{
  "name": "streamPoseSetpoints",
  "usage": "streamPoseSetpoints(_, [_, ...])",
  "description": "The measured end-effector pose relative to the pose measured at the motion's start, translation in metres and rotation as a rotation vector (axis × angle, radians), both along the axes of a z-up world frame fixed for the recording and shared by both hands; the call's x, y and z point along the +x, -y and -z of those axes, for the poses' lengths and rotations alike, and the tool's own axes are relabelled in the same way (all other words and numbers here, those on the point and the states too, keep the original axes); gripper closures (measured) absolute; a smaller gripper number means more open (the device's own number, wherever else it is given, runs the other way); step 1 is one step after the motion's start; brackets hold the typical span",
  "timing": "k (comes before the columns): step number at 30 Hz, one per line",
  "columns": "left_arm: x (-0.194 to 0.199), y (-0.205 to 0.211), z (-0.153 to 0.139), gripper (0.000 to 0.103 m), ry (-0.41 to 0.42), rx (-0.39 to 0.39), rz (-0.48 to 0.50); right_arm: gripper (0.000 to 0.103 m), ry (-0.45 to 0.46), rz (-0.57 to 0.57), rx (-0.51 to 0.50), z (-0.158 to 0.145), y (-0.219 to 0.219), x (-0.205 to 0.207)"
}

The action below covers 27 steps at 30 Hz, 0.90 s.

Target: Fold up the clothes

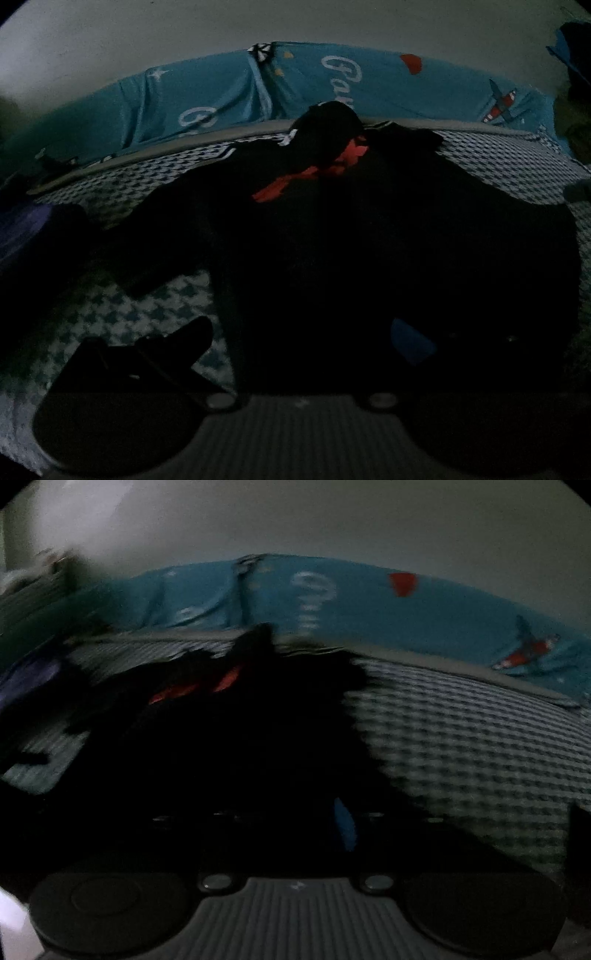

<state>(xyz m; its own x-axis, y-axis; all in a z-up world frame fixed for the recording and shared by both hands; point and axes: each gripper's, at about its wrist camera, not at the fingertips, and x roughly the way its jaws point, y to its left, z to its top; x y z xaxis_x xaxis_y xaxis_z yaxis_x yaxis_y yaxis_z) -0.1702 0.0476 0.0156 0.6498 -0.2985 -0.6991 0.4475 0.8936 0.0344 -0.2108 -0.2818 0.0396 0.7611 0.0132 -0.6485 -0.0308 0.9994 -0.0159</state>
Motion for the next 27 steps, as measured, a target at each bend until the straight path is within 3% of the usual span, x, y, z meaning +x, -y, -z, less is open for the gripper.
streamPoseSetpoints(2, [0.004, 0.004, 0.001, 0.0, 0.0, -0.002, 0.005, 0.042, 0.016, 0.045, 0.02, 0.0, 0.022, 0.005])
streamPoseSetpoints(4, [0.008, 0.008, 0.002, 0.0, 0.0, -0.005, 0.012, 0.038, 0.009, 0.088, 0.049, 0.001, 0.04, 0.009])
streamPoseSetpoints(9, [0.017, 0.015, 0.008, 0.0, -0.017, -0.011, 0.017, 0.036, -0.094, 0.137, 0.193, 0.021, 0.071, 0.027])
streamPoseSetpoints(12, [0.02, 0.017, 0.013, 0.0, -0.024, -0.004, 0.014, 0.036, -0.143, 0.174, 0.217, 0.031, 0.08, 0.036])
streamPoseSetpoints(13, [0.02, 0.017, 0.015, 0.0, -0.025, 0.0, 0.014, 0.043, -0.163, 0.176, 0.231, 0.035, 0.081, 0.037])
streamPoseSetpoints(14, [0.021, 0.018, 0.017, 0.0, -0.025, 0.003, 0.014, 0.065, -0.182, 0.178, 0.246, 0.038, 0.082, 0.039])
streamPoseSetpoints(15, [0.021, 0.019, 0.018, 0.0, -0.024, 0.004, 0.016, 0.075, -0.194, 0.182, 0.244, 0.039, 0.082, 0.039])
streamPoseSetpoints(16, [0.021, 0.019, 0.019, 0.0, -0.024, 0.004, 0.017, 0.094, -0.198, 0.187, 0.223, 0.038, 0.082, 0.037])
streamPoseSetpoints(19, [0.02, 0.017, 0.02, 0.0, -0.028, 0.0, 0.014, 0.095, -0.18, 0.203, 0.267, 0.028, 0.085, 0.024])
streamPoseSetpoints(22, [0.02, 0.016, 0.02, 0.0, -0.032, 0.003, 0.015, 0.096, -0.137, 0.234, 0.245, 0.015, 0.085, 0.008])
streamPoseSetpoints(27, [0.019, 0.012, 0.021, 0.0, -0.044, 0.002, 0.007, 0.096, -0.236, 0.313, 0.134, 0.027, 0.077, 0.003])
